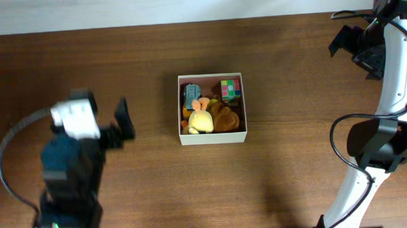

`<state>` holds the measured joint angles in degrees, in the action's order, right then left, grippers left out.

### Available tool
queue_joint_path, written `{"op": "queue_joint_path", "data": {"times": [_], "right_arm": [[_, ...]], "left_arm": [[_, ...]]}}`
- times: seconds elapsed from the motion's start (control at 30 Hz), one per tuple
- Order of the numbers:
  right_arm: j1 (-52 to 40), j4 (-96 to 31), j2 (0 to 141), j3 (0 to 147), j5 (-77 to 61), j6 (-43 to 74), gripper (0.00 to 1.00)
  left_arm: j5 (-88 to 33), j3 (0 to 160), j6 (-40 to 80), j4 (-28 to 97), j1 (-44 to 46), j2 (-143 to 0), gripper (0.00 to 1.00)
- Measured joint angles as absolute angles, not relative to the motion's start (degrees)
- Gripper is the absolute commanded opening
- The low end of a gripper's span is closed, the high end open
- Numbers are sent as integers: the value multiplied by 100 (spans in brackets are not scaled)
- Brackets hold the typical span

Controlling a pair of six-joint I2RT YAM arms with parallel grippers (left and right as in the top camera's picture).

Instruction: Pack container

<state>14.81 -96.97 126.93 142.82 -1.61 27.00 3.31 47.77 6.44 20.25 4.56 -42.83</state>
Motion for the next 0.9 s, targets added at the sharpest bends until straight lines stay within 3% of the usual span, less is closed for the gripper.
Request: {"op": "queue_joint_path", "data": {"times": [0.4, 0.9], "right_arm": [[1481, -9697, 12693, 14282, -161, 2703, 99], [1481, -9697, 12693, 14282, -161, 2705, 99]], "left_arm": [[10, 1444, 637, 974, 134, -1400, 100], [-139, 314, 598, 958, -32, -91, 99]]}}
